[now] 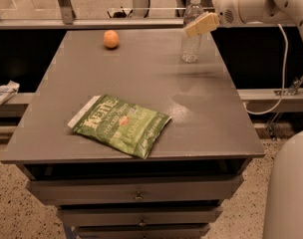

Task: Move water bottle near green jalapeno chip bag

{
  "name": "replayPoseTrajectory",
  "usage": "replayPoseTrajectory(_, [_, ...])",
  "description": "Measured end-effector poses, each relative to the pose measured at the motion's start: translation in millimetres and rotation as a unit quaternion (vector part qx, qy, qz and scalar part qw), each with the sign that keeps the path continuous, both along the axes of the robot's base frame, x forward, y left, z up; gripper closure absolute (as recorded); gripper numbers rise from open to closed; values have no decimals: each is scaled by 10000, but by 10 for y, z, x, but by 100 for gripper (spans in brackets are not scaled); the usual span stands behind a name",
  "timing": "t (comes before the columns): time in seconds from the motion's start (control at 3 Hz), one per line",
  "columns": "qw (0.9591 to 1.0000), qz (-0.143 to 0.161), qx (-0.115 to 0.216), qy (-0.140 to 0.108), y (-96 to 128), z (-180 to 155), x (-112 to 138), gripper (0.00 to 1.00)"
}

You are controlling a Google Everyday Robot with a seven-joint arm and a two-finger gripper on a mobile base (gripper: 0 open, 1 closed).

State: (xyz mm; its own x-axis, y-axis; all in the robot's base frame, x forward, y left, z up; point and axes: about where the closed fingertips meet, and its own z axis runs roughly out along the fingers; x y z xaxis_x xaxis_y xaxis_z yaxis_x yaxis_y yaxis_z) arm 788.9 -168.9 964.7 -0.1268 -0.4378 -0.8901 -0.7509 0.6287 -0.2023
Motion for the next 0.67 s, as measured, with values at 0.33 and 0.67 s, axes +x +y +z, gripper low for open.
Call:
replayPoseTrajectory(0.33, [9994, -160, 298, 121, -24, -112, 153, 0])
replayPoseTrajectory(0.67, [9977, -156, 554, 370, -1, -243, 171, 25])
